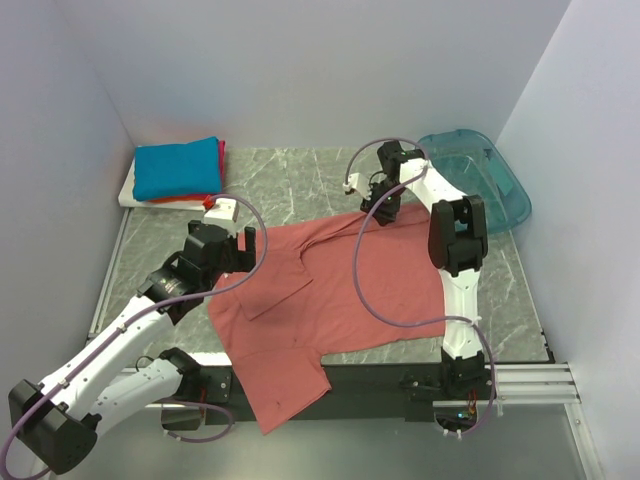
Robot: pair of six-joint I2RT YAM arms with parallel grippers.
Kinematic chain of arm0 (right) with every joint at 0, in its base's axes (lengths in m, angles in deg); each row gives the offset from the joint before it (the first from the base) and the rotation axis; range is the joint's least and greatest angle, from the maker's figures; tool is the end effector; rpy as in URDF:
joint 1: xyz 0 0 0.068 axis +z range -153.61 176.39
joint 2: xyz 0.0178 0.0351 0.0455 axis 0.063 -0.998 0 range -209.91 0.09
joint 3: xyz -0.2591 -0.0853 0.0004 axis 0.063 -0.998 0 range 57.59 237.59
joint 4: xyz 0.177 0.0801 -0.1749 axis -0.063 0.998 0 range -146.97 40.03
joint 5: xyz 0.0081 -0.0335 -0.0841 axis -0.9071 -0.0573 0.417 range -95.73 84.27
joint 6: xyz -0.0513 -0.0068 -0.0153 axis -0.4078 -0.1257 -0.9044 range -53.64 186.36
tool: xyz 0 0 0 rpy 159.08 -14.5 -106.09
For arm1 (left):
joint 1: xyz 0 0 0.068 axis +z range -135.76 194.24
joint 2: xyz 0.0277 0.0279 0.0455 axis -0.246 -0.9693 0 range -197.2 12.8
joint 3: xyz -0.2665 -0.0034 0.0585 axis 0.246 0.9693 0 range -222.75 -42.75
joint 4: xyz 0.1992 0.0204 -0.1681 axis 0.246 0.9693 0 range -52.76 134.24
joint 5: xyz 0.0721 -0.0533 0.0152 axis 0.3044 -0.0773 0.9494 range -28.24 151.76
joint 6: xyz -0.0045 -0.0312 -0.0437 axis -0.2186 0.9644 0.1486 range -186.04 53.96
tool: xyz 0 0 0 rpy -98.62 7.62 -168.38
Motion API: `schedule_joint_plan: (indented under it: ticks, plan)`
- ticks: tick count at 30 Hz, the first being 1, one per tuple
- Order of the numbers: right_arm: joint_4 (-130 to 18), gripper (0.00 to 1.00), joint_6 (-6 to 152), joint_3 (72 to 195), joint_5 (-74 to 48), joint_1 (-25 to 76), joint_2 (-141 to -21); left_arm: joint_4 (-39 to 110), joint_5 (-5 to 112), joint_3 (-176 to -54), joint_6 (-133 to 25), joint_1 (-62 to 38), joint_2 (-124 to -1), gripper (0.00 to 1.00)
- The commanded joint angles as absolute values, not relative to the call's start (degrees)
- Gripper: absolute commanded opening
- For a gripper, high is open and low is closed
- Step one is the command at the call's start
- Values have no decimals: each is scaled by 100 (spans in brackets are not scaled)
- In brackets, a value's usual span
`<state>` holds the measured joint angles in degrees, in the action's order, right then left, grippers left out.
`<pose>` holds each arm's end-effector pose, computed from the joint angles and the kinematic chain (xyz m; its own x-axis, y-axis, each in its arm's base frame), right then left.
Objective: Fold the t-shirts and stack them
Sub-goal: Fold the tshirt
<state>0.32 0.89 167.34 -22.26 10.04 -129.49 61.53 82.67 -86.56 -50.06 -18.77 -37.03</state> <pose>0.4475 0.1191 0.1850 -0.1314 -0.9294 -0.3449 -0.9813 0.1713 -0.0876 0.1681 -0.0942 0.2951 -0.4758 0.0023 -0.8796 0.1244 0.9901 -0.0647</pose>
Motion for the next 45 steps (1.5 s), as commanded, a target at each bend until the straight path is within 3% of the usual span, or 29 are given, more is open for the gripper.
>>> schedule_joint_plan:
  ticks: [1,9,17,18,24,35,45]
  plan:
    - [182,50,44,17017,-2181,1045,-13052,5992,8268,-8678,-4970,-1845,-3748,94]
    - [297,44,-53,16921,-2181,1063,-13061,6000,8251,-8678,-4978,-1845,-3774,94]
    - [306,27,-44,16772,-2269,1071,-12798,6000,8233,-8678,-4970,-1828,-3756,94]
    - [288,21,-53,16693,-2269,1063,-12710,6000,8224,-8678,-4970,-1828,-3739,94]
    - [165,13,-53,16394,-2304,1071,-12411,6000,8207,-8687,-4961,-1828,-3713,94]
    - [42,14,9,15884,-2269,1063,-12024,6000,8180,-8670,-4961,-1828,-3686,94]
    - [-29,30,18,14786,-2242,1045,-11287,6000,8163,-8670,-4978,-1828,-3677,94]
